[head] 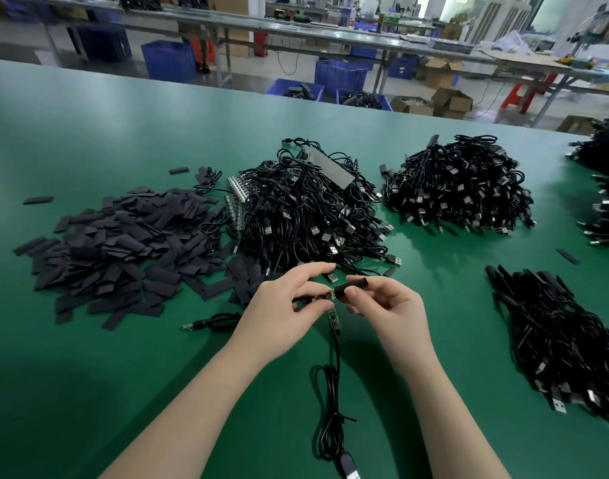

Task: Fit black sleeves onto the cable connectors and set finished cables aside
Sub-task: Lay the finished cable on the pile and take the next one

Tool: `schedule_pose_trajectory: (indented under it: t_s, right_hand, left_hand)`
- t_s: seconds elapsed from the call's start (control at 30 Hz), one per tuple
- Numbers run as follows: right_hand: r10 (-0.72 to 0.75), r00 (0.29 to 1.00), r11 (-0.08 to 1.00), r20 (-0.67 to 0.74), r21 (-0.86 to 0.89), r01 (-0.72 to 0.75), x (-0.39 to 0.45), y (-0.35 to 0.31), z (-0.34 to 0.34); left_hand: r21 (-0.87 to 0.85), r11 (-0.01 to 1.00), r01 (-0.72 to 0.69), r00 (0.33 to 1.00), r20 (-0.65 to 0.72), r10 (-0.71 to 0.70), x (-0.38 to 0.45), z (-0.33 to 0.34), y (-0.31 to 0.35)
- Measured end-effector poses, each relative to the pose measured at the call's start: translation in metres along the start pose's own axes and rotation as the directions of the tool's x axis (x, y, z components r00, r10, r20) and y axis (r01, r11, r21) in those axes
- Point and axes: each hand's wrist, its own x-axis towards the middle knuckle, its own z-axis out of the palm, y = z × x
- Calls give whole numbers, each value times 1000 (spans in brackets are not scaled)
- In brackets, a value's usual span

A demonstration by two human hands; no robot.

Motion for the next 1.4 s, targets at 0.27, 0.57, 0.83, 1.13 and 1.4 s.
schedule_pose_trajectory:
  t_s: [0.27, 0.57, 0.83, 1.13, 1.4]
  right_hand:
    - [86, 994, 989, 63, 118, -93, 0, -1, -3]
    - [17, 999, 999, 35, 27, -18, -1, 0, -4]
    - [54, 998, 997, 15, 55, -54, -1, -1, -2]
    - [-37, 999, 998, -4, -58, 37, -1, 0, -1]
    - [-83, 994, 995, -66, -59, 79, -3, -1, 6]
  left_hand:
    - [-20, 1000, -6, 1000, -6, 6, 0, 1, 0]
    - [-45, 999, 0, 1000, 8, 0, -2, 0, 3]
    - [-57, 998, -14, 1000, 12, 14, -2, -1, 8]
    - [-53, 999, 4, 1000, 4, -4, -2, -2, 7]
    - [-87, 996, 17, 1000, -2, -17, -1, -4, 9]
